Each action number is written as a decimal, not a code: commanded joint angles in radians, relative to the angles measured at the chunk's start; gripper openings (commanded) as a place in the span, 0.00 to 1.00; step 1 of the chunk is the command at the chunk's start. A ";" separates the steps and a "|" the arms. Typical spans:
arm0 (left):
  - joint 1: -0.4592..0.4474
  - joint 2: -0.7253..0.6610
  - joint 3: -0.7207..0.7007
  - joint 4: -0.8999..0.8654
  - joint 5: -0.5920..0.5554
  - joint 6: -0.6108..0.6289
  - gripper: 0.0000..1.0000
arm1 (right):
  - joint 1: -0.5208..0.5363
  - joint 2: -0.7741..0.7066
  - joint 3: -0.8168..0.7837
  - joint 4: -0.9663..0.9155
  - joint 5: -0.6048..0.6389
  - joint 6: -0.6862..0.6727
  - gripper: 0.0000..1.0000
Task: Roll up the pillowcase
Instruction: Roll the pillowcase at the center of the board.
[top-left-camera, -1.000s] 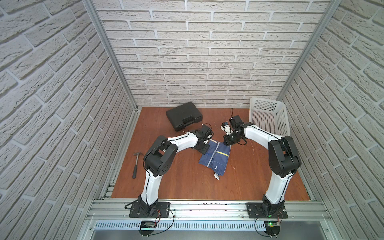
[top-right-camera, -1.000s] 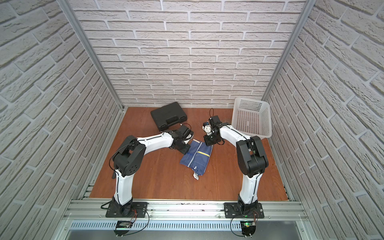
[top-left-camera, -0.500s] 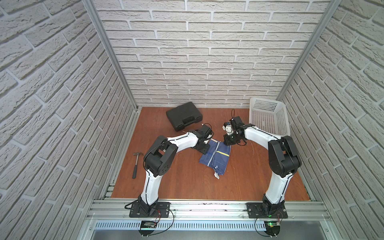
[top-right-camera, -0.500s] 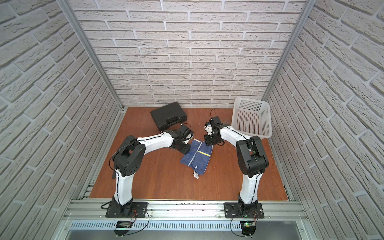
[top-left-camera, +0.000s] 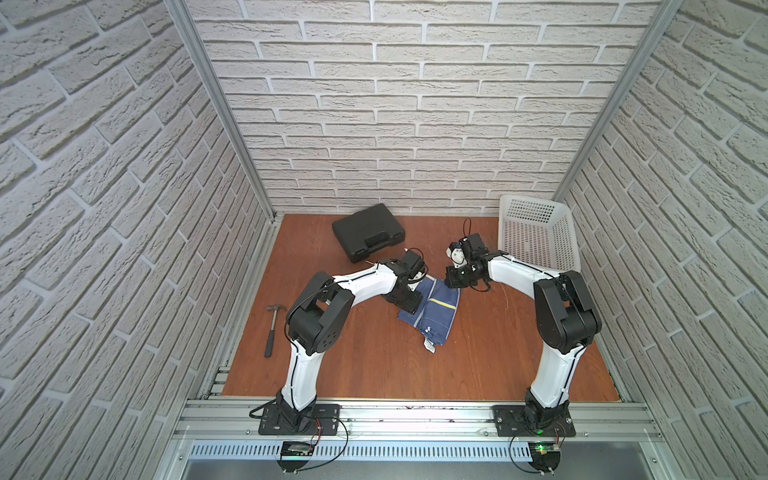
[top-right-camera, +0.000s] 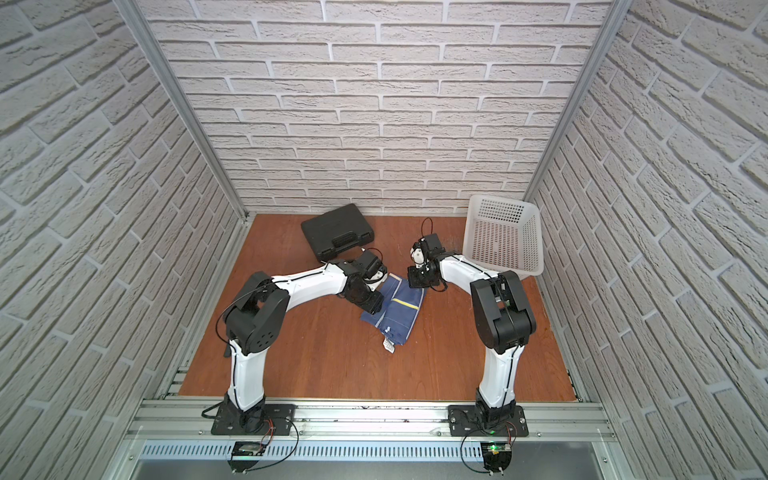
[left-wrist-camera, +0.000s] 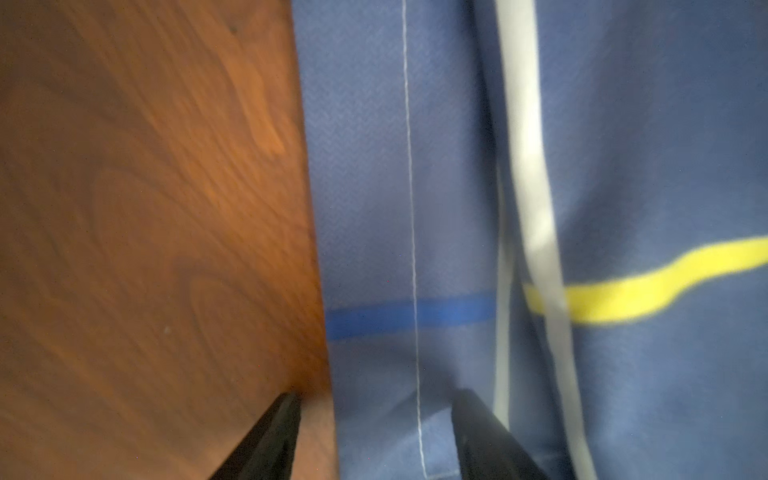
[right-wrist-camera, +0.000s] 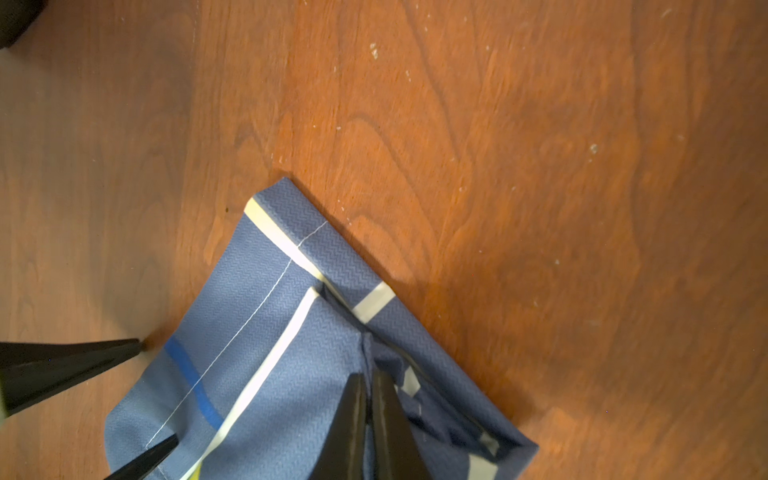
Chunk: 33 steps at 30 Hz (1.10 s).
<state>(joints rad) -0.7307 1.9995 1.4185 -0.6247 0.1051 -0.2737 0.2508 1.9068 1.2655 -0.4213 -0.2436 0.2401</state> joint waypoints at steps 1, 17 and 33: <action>-0.008 -0.093 0.024 -0.097 -0.007 -0.023 0.66 | -0.002 -0.010 -0.013 0.037 0.003 0.008 0.12; -0.112 -0.117 0.010 -0.025 0.138 0.011 0.56 | -0.019 -0.193 -0.024 -0.058 0.052 -0.009 0.38; -0.060 0.009 0.036 0.004 0.087 0.115 0.37 | -0.059 -0.469 -0.465 0.117 -0.181 0.338 0.53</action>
<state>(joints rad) -0.8028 1.9839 1.4425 -0.6407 0.2035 -0.1879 0.1944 1.4651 0.8566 -0.4179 -0.3363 0.4400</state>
